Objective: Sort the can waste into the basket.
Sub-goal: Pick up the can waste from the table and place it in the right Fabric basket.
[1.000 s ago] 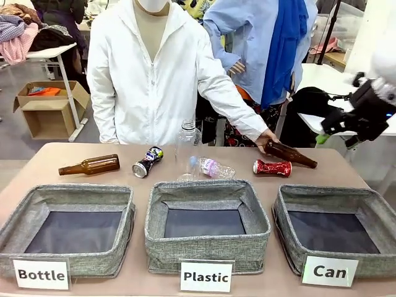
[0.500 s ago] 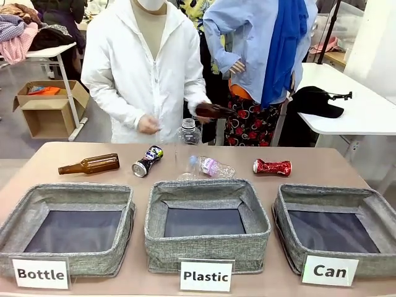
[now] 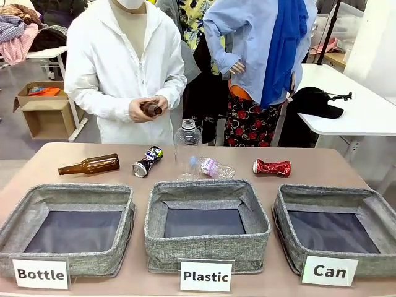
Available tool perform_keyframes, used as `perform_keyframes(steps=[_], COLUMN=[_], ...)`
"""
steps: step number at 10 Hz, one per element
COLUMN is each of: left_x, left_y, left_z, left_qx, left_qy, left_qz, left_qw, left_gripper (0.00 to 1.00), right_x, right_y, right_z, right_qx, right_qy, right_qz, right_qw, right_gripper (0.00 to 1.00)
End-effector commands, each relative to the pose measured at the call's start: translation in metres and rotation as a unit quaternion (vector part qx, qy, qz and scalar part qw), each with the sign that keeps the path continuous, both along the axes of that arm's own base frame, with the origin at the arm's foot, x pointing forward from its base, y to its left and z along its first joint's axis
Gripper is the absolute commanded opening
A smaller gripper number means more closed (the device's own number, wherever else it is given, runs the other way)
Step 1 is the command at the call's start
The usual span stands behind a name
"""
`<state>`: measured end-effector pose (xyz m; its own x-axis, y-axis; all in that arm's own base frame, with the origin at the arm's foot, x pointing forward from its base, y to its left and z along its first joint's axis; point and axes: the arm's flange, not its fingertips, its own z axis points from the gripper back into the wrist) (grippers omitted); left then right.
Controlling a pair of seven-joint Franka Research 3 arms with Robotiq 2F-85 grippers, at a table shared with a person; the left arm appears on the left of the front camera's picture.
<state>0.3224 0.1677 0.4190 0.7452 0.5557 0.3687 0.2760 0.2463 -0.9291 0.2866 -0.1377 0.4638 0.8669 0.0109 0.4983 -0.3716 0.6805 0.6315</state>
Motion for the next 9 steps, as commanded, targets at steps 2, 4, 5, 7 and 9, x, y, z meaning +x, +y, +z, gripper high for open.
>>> perform_keyframes(steps=[2, 4, 5, 7, 9], left_x=[0.0, 0.0, -0.029, -0.107, -0.156], left_y=[0.001, 0.0, 0.01, 0.037, 0.054], left_z=[0.003, 0.0, 0.04, 0.099, 0.112], left_qx=[-0.005, 0.0, -0.032, -0.064, -0.064], left_qy=[-0.003, 0.0, -0.047, -0.142, -0.181], left_qz=[-0.001, 0.0, -0.015, -0.03, -0.036], left_qw=[1.0, 1.0, 0.998, 0.987, 0.981], left_gripper=[1.0, 1.0, 1.0, 1.0, 1.0], right_x=[0.08, 0.136, 0.162, 0.213, 0.252], right_y=[0.069, 0.115, 0.138, 0.184, 0.21], right_z=[0.031, 0.033, 0.027, 0.003, -0.022], right_qx=[-0.141, -0.215, -0.254, -0.34, -0.401], right_qy=[0.024, 0.04, 0.04, 0.035, 0.036], right_qz=[0.002, 0.006, 0.002, 0.037, 0.04], right_qw=[0.99, 0.976, 0.966, 0.939, 0.914], right_gripper=[1.0, 1.0, 1.0, 1.0, 1.0])
